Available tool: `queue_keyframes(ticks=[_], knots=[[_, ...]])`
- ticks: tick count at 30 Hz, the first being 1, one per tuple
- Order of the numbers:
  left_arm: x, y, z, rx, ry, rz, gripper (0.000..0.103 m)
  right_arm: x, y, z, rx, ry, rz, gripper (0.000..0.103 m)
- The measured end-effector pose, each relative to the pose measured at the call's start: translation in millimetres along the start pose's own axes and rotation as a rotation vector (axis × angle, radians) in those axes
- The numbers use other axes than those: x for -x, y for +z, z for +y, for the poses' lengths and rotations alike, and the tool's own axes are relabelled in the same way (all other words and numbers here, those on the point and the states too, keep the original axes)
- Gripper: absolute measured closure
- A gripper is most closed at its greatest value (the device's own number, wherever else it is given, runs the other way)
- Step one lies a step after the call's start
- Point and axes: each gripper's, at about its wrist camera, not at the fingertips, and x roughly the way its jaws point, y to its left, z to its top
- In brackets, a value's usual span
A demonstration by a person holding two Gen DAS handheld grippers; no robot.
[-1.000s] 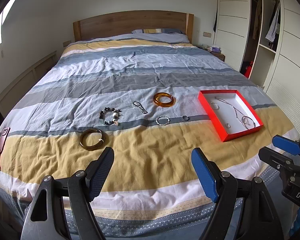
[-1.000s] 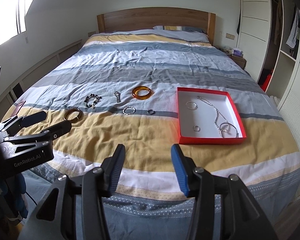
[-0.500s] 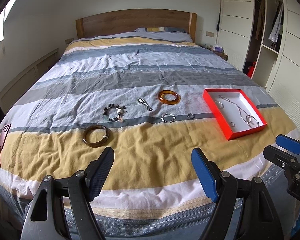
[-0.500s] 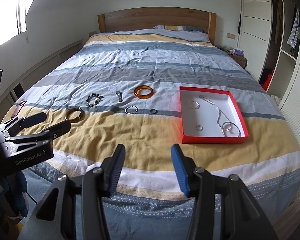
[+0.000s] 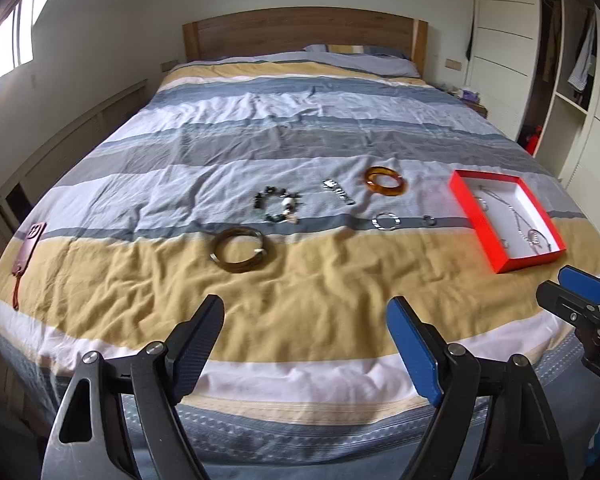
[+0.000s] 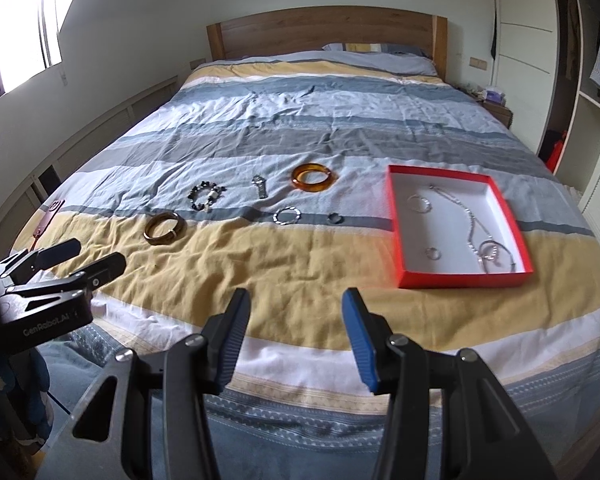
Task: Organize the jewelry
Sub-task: 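Move the open left tool toward the dark brown bangle while right tool approaches the twisted silver bangle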
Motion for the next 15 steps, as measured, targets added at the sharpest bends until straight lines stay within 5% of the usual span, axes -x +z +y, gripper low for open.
queue_keyframes(ticks=[15], knots=[[-17,-8,46,0.092,0.048,0.035,0.015,-44,3,17,0.007,0.078,0.035,0.057]])
